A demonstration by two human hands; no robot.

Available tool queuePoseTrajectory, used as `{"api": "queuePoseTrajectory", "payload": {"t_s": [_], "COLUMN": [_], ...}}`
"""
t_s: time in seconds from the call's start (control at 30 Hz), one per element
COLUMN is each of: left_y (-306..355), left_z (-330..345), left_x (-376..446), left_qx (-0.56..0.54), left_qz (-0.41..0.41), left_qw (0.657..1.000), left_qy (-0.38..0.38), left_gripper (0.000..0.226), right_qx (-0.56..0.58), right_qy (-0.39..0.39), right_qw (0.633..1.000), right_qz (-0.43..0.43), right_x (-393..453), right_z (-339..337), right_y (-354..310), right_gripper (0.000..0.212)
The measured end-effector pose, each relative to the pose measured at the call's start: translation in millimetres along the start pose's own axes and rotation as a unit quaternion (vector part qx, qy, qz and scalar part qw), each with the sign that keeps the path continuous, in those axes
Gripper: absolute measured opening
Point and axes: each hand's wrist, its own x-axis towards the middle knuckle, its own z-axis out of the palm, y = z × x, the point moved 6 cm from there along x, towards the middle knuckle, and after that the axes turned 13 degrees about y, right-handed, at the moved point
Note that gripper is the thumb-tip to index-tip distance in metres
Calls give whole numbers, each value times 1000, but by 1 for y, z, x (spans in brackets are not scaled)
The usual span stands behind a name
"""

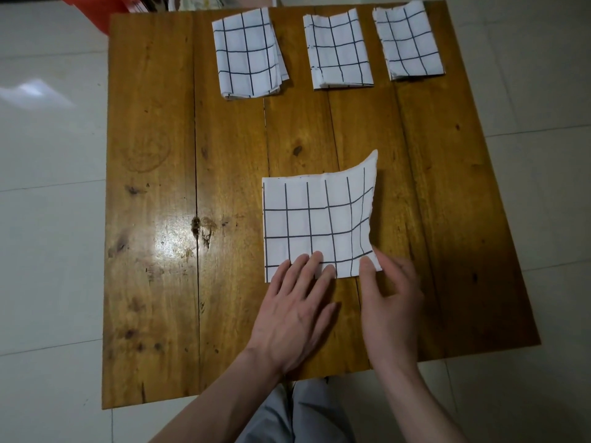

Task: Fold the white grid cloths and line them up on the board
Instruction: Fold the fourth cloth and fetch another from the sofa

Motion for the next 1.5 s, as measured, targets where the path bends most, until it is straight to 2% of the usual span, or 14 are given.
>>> {"api": "queuePoseTrajectory", "payload": {"t_s": [0.1,0.27,0.5,0.7,0.93,1.13,1.23,1.37,1.5], "left_y": [-4,-18,-49,-60,-61,-63,-65,-66,-66], "left_z": [-5,-21,-36,-40,-35,-27,-28,-30,-29], "left_x": [-1,-7,-18,-23,-25,-31,-32,-31,-30], "left_qx": [-53,-115,-117,-102,-86,-36,0,24,45], "left_qz": [-10,-56,-144,-160,-135,-112,-95,-74,-56], "left_qw": [998,988,973,971,977,987,991,994,995], "left_qy": [23,90,135,143,141,112,94,78,64], "left_gripper": [57,51,55,55,57,67,65,61,58], "right_qx": [2,-21,-62,-141,-178,-130,-141,-204,-263], "right_qy": [19,33,-29,-80,-133,-215,-195,-171,-191], "right_qw": [998,990,969,931,919,935,931,882,832], "right_qz": [-56,-138,-237,-328,-326,-250,-275,-388,-450], "right_x": [-12,-28,-41,-43,-45,-45,-27,15,69], "right_z": [7,25,52,73,91,96,88,89,106], "right_y": [-11,-16,-8,6,9,11,4,-12,-32], "right_gripper": [19,29,37,38,43,66,55,45,58]}}
